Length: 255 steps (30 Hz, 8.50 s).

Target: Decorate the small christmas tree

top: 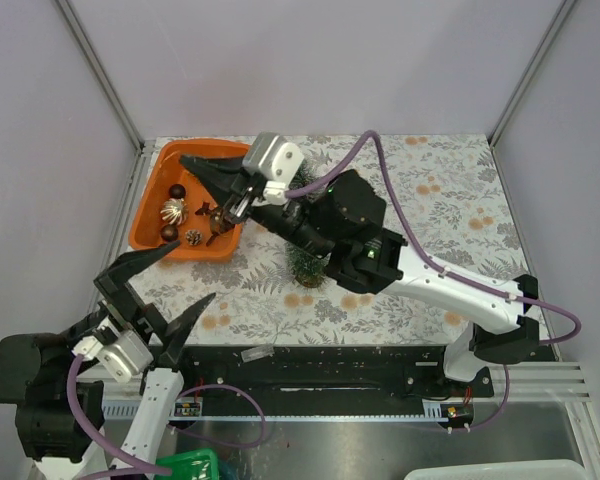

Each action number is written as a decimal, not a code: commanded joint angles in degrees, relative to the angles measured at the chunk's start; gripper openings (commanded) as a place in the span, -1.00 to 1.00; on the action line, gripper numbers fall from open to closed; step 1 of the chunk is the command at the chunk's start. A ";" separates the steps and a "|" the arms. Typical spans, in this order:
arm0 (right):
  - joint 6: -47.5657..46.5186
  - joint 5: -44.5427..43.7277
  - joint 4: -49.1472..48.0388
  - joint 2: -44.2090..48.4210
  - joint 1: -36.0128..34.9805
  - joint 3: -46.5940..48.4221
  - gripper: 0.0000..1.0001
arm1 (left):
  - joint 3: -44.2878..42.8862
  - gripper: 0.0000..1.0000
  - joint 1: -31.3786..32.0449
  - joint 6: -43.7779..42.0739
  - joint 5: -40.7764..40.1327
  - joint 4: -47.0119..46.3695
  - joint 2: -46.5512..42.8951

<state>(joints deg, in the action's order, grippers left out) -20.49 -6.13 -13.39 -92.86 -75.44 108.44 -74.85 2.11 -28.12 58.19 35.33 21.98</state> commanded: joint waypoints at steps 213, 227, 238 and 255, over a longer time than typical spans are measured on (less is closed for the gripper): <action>26.29 25.47 1.09 -14.28 25.42 39.04 -1.00 | 27.47 -0.52 26.72 16.17 -33.56 -39.37 24.87; 34.37 26.96 -7.69 -24.64 37.02 41.50 -1.00 | 20.80 -1.00 26.37 11.68 -61.96 -42.71 32.77; 43.51 26.26 -17.01 -35.28 43.62 45.98 -1.00 | 15.88 -0.89 25.49 12.82 -64.25 -43.33 40.33; 43.17 16.51 -24.84 -45.21 46.08 52.39 -1.00 | 15.44 -0.67 21.01 31.36 -59.35 -27.60 38.93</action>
<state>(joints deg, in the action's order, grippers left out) 24.23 14.81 -33.95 -136.11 -29.98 158.15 -57.54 24.82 -4.21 -4.80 3.86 61.34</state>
